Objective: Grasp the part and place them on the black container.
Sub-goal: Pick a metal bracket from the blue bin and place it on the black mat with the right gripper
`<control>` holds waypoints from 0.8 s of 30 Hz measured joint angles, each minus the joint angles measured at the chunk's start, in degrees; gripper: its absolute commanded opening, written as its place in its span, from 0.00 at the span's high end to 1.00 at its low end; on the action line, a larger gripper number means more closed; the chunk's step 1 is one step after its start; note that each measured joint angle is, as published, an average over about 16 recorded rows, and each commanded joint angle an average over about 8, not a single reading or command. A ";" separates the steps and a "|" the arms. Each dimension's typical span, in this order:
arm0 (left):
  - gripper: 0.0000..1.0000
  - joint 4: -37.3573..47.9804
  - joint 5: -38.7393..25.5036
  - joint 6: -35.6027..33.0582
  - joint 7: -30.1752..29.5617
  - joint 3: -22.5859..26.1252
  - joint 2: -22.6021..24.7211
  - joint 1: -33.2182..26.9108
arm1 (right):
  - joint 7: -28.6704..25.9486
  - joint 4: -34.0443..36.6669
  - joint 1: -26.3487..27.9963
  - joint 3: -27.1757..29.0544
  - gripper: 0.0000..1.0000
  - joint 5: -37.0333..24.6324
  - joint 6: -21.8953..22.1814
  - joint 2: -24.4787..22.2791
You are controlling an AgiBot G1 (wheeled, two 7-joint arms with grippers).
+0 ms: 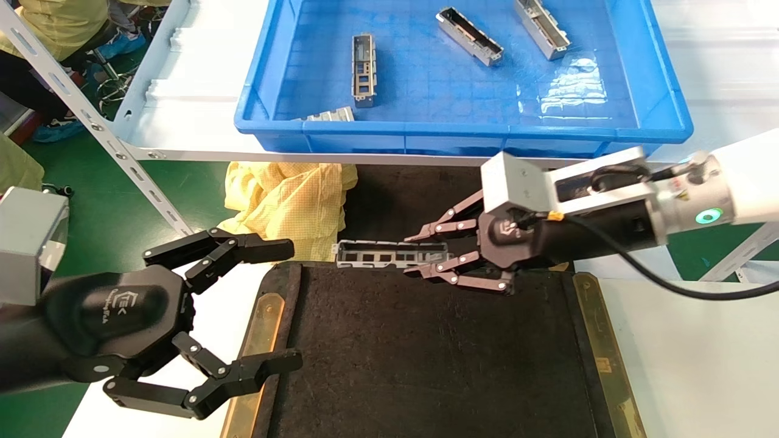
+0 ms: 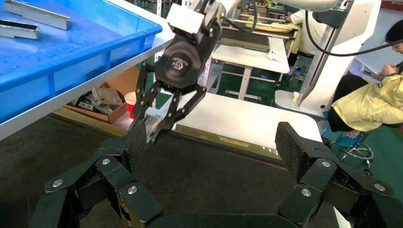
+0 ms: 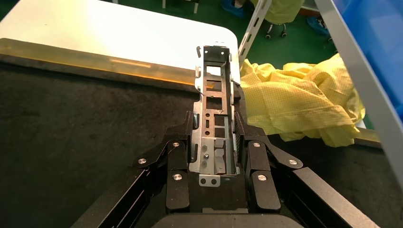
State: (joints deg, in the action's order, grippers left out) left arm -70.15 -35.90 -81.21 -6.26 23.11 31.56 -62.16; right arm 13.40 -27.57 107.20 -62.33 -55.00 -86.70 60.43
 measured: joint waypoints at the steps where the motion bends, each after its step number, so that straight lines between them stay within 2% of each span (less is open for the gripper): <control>1: 0.00 0.00 0.00 0.00 0.00 0.00 0.00 0.00 | 0.33 0.34 -0.46 -0.02 1.00 0.04 0.31 0.38; 10: 0.00 0.00 0.00 0.00 0.00 0.00 0.00 0.00 | 3.13 3.60 -4.77 -0.51 1.00 -0.31 3.88 4.64; 24: 0.00 0.00 0.00 0.00 0.00 0.00 0.00 0.00 | 7.75 11.72 -10.97 -1.68 1.00 -1.59 10.05 13.84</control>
State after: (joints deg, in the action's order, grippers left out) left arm -70.15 -35.90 -81.21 -6.26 23.11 31.56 -62.16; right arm 21.16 -15.85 96.23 -64.01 -56.60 -76.64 74.27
